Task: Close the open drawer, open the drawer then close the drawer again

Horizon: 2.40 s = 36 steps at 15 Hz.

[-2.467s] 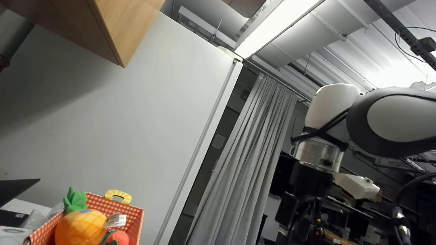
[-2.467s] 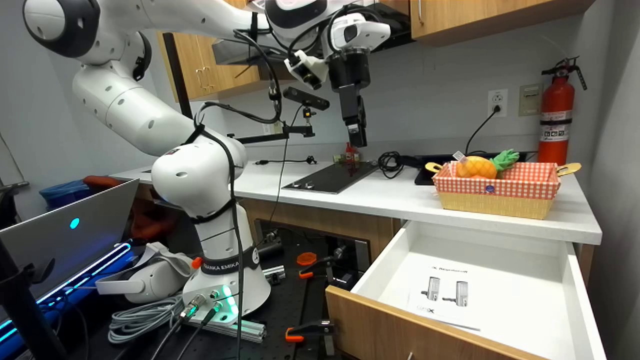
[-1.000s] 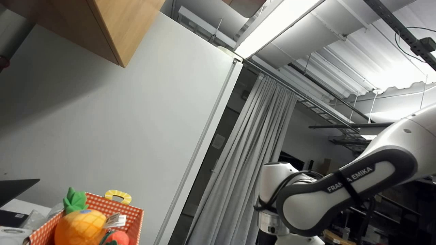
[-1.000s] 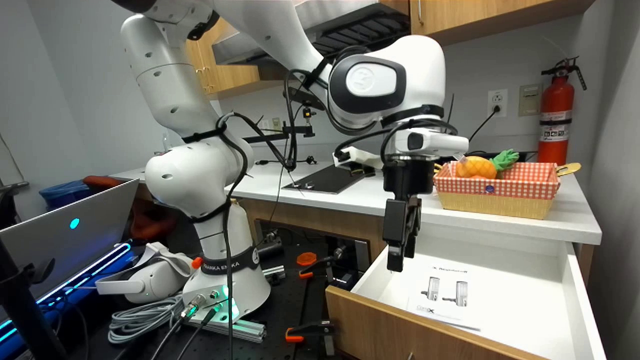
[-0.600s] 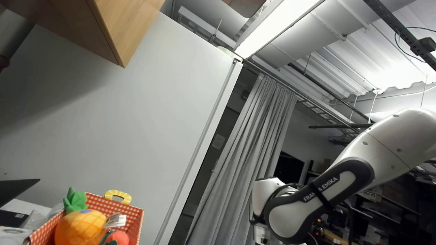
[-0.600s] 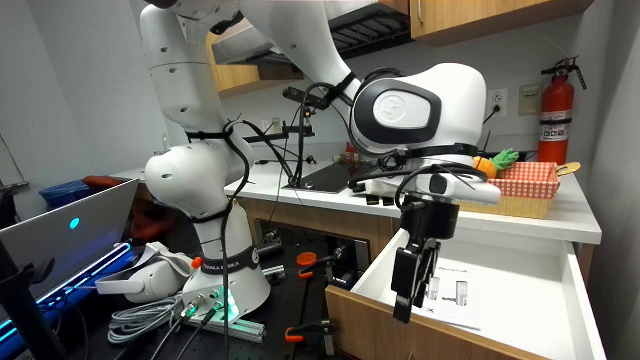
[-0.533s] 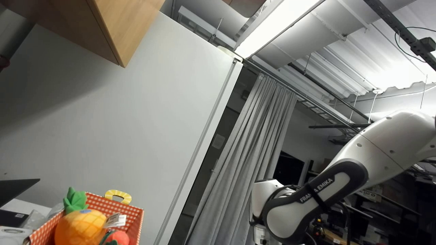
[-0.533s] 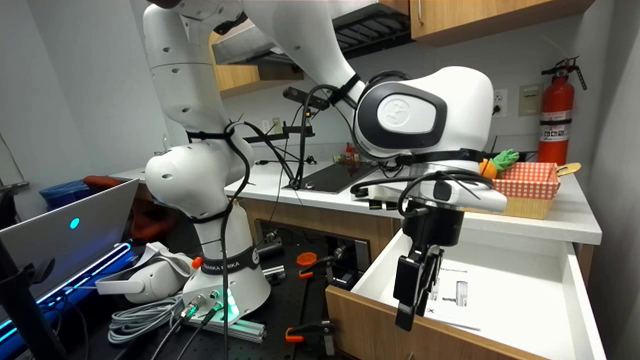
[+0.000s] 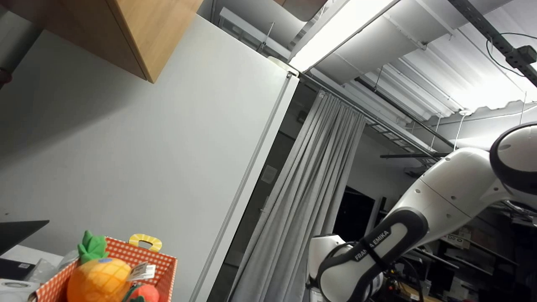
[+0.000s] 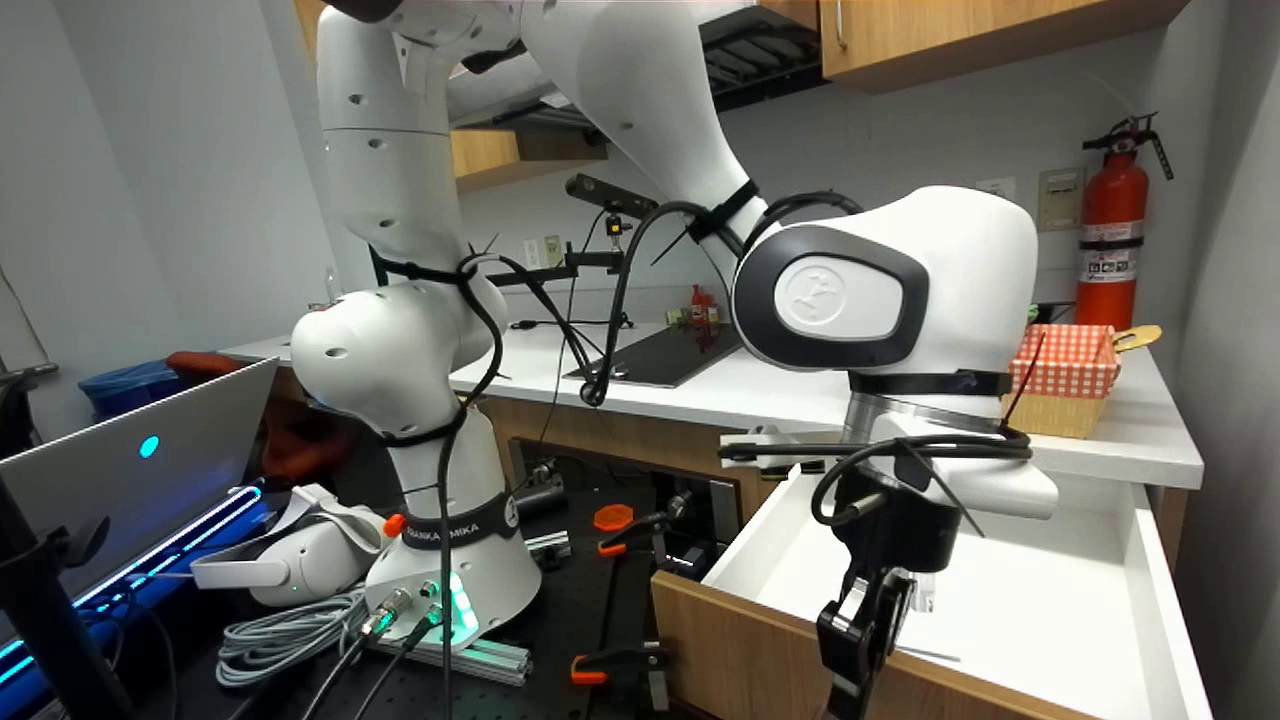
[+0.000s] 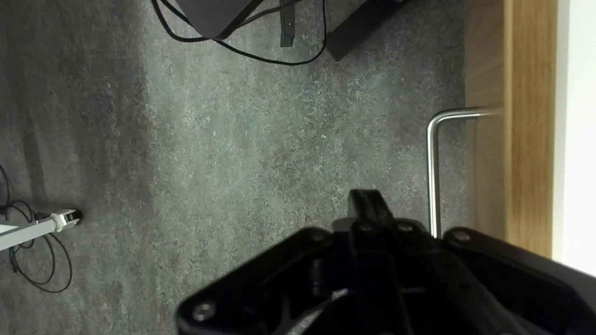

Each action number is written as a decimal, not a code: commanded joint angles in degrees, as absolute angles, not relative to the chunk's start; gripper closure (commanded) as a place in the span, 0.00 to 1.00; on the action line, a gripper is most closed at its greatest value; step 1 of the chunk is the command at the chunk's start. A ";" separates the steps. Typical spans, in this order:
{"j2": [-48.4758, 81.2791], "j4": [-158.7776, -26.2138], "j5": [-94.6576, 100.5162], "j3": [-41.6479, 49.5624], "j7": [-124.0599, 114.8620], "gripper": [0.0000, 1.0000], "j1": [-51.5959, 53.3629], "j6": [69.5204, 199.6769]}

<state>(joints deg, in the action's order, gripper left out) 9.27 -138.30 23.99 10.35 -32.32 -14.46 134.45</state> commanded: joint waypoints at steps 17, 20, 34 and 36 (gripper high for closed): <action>9.16 -146.83 -11.53 4.13 -24.08 1.00 -6.42 150.86; 8.90 -147.31 -18.63 0.11 -22.58 1.00 -3.81 152.18; 1.29 -146.38 -36.33 -4.69 -9.07 1.00 -0.11 151.22; 0.64 -147.17 -34.43 -3.39 -6.98 1.00 -0.16 149.75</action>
